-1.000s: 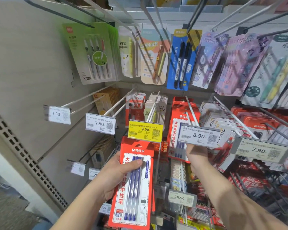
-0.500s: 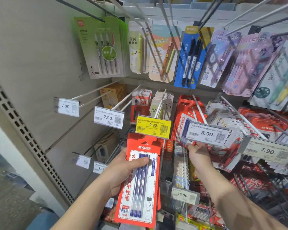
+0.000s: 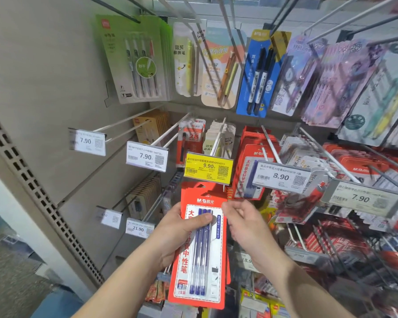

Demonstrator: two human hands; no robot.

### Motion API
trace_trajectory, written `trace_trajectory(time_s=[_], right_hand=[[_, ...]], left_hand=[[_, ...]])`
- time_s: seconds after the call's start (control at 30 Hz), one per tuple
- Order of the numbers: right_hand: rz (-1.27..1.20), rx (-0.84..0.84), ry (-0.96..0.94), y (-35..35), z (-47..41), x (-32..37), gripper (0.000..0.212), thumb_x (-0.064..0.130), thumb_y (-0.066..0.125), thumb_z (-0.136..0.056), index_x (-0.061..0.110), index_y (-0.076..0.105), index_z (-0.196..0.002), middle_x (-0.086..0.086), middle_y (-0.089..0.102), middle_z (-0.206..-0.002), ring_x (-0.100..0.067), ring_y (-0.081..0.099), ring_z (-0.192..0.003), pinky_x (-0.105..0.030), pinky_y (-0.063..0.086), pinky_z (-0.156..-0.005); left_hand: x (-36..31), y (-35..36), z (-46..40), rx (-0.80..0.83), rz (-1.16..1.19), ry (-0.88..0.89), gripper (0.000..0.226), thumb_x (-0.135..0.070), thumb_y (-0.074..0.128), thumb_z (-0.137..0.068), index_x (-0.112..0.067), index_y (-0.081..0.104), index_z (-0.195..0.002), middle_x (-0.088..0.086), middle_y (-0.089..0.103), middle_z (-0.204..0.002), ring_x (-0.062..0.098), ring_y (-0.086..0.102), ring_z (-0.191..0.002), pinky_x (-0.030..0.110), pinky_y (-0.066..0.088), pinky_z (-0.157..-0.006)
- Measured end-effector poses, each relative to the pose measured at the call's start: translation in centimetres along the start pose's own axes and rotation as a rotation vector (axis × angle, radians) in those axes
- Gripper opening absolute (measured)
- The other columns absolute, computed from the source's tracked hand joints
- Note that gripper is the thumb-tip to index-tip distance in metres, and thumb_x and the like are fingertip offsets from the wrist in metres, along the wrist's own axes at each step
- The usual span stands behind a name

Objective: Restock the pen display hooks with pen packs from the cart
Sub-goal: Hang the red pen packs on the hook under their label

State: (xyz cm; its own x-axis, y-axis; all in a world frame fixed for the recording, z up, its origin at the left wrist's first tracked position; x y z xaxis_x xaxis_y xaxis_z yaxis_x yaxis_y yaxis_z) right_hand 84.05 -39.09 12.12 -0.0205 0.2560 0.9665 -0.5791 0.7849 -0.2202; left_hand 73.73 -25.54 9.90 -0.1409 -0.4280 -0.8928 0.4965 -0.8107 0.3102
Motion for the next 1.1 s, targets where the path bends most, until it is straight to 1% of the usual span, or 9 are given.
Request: trace_trajectory(time_s=[0.07,0.17,0.23,0.37,0.47,0.6,0.73,0.97,1.1], right_hand=[[-0.013,-0.002,-0.004,0.3,0.1,0.1,0.024,0.044,0.065,-0.098,0.027,0.059,-0.115,0.003,0.072,-0.109,-0.010,0.067,-0.093,-0.027,0.052,-0.078],[-0.079,-0.002,0.010,0.3,0.1,0.2,0.013,0.027,0.065,-0.101,0.016,0.062,-0.108,0.001,0.072,-0.086,0.000,0.064,-0.063,-0.015,0.044,-0.054],[-0.119,0.020,0.021,0.3,0.3,0.0,0.010,0.020,0.063,-0.102,0.011,0.063,-0.106,0.005,0.069,-0.071,0.000,0.059,-0.052,-0.015,0.042,-0.048],[-0.217,-0.009,0.065,0.0,0.3,-0.5,0.009,0.018,0.059,-0.104,0.010,0.062,-0.103,-0.001,0.075,-0.078,-0.012,0.066,-0.065,-0.031,0.050,-0.068],[-0.316,-0.058,0.091,-0.6,0.4,-0.9,0.012,0.020,0.059,-0.103,0.008,0.062,-0.107,-0.007,0.077,-0.084,-0.022,0.070,-0.077,-0.045,0.051,-0.085],[-0.404,-0.079,0.069,-0.8,0.5,-0.5,0.010,0.020,0.059,-0.103,0.015,0.065,-0.108,-0.007,0.079,-0.093,-0.026,0.075,-0.087,-0.045,0.053,-0.090],[-0.438,-0.051,0.059,-0.9,0.5,0.0,0.016,0.028,0.059,-0.104,0.022,0.066,-0.118,-0.004,0.080,-0.101,-0.023,0.078,-0.092,-0.041,0.058,-0.085],[-0.560,-0.119,0.116,-3.1,-0.3,-0.3,0.028,0.017,0.065,-0.097,-0.002,0.064,-0.119,-0.021,0.077,-0.096,-0.031,0.074,-0.079,-0.040,0.056,-0.077],[-0.574,-0.110,0.023,-5.0,-0.4,0.9,0.030,0.023,0.067,-0.097,0.000,0.070,-0.116,-0.021,0.077,-0.102,-0.031,0.075,-0.086,-0.040,0.059,-0.080]], left_hand=[[0.0,0.3,-0.1,0.000,0.007,0.015,0.058,-0.015,0.086,-0.079,-0.005,0.057,-0.129,0.023,0.075,-0.113,0.041,0.074,-0.096,0.052,0.061,-0.087],[0.1,0.6,-0.1,0.008,-0.009,0.034,0.060,-0.018,0.085,-0.079,-0.005,0.057,-0.131,0.023,0.075,-0.114,0.040,0.074,-0.097,0.053,0.061,-0.090],[0.2,0.6,-0.2,-0.012,-0.014,0.036,0.064,-0.030,0.085,-0.077,-0.008,0.058,-0.130,0.021,0.076,-0.113,0.039,0.074,-0.098,0.055,0.059,-0.092],[0.4,0.7,-0.5,-0.057,-0.039,-0.035,0.054,-0.060,0.058,-0.095,-0.017,0.063,-0.128,0.016,0.078,-0.111,0.036,0.075,-0.101,0.050,0.059,-0.092],[0.4,0.8,-0.6,-0.067,0.007,-0.072,0.052,-0.057,0.052,-0.101,-0.013,0.063,-0.126,0.018,0.077,-0.108,0.034,0.076,-0.091,0.043,0.060,-0.079],[0.3,1.5,-0.4,-0.049,0.023,-0.044,0.035,-0.036,0.057,-0.104,-0.010,0.058,-0.128,0.018,0.078,-0.104,0.028,0.076,-0.081,0.038,0.060,-0.071],[0.3,2.2,-0.3,-0.011,0.018,-0.037,0.033,-0.032,0.058,-0.104,-0.010,0.057,-0.129,0.019,0.078,-0.106,0.029,0.077,-0.083,0.038,0.060,-0.070],[0.0,2.5,-0.3,-0.009,0.013,-0.004,0.027,-0.029,0.055,-0.106,-0.012,0.057,-0.127,0.019,0.078,-0.105,0.027,0.077,-0.079,0.037,0.060,-0.065],[0.0,1.8,-0.5,-0.040,0.022,-0.005,0.029,-0.029,0.054,-0.106,-0.011,0.057,-0.129,0.020,0.078,-0.108,0.031,0.078,-0.085,0.043,0.060,-0.074]])
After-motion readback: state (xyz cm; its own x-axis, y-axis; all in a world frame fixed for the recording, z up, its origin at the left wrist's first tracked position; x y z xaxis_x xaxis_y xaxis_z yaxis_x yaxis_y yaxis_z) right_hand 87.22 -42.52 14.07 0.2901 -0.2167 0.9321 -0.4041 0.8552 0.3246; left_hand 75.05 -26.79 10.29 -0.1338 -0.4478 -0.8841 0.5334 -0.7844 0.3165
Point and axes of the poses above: each hand's wrist, its own z-axis away from the middle knuckle, its own y-axis out of the palm, x = y × z, the point moved 6 cm from there along -z, towards the middle knuckle
